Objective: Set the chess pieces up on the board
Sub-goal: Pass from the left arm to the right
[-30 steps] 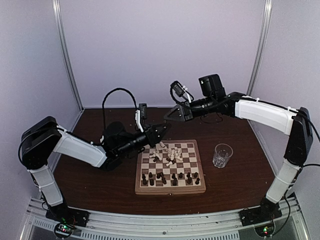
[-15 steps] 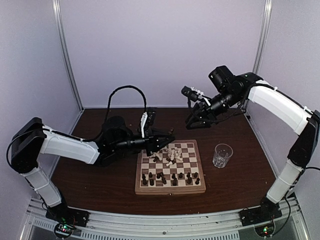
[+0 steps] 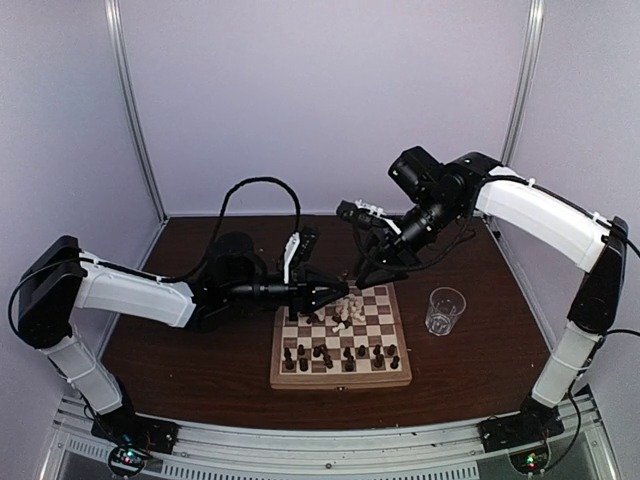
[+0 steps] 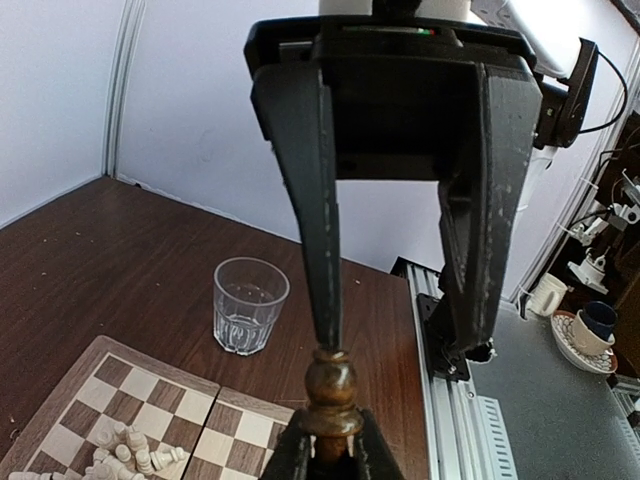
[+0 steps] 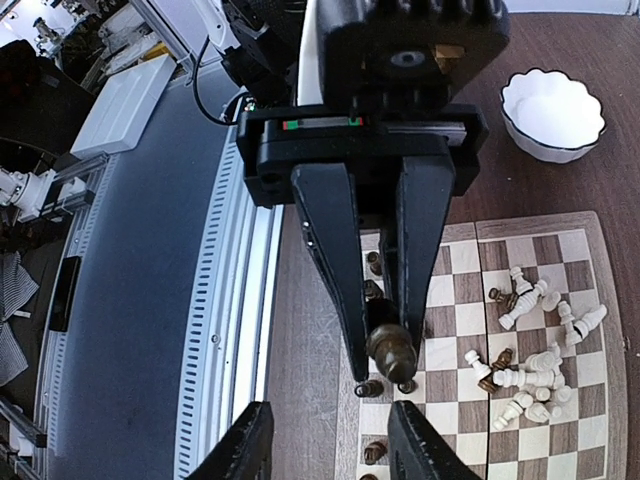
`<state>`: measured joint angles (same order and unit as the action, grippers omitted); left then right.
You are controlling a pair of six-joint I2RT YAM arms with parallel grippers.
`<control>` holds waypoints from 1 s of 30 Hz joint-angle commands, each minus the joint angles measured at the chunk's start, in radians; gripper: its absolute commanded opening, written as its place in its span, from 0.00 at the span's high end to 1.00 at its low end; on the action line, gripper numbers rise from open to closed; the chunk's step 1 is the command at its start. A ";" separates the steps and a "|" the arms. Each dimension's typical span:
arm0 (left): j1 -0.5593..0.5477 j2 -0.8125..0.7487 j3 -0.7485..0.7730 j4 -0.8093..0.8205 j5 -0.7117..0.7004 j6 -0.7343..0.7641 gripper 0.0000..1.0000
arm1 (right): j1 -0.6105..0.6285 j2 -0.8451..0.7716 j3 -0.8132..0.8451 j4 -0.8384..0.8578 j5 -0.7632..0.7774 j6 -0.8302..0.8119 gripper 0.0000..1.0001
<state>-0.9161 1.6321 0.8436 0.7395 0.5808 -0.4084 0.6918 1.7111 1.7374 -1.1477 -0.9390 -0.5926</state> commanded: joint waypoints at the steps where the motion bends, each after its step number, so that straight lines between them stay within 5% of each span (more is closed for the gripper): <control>1: 0.003 -0.032 0.013 0.029 0.020 0.016 0.95 | 0.017 0.045 0.053 0.004 0.013 0.039 0.59; 10: -0.001 -0.028 0.021 0.032 0.027 0.014 0.95 | 0.045 0.083 0.089 0.015 0.003 0.072 0.65; 25: -0.001 -0.027 0.026 0.016 0.005 0.019 0.94 | 0.044 0.101 0.097 0.010 -0.023 0.077 0.94; 30: -0.001 -0.037 0.034 -0.074 -0.068 0.037 0.70 | 0.042 0.089 0.116 0.008 0.027 0.084 0.97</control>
<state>-0.9188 1.6272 0.8490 0.7116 0.5884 -0.4015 0.7288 1.8057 1.8137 -1.1355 -0.9333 -0.5152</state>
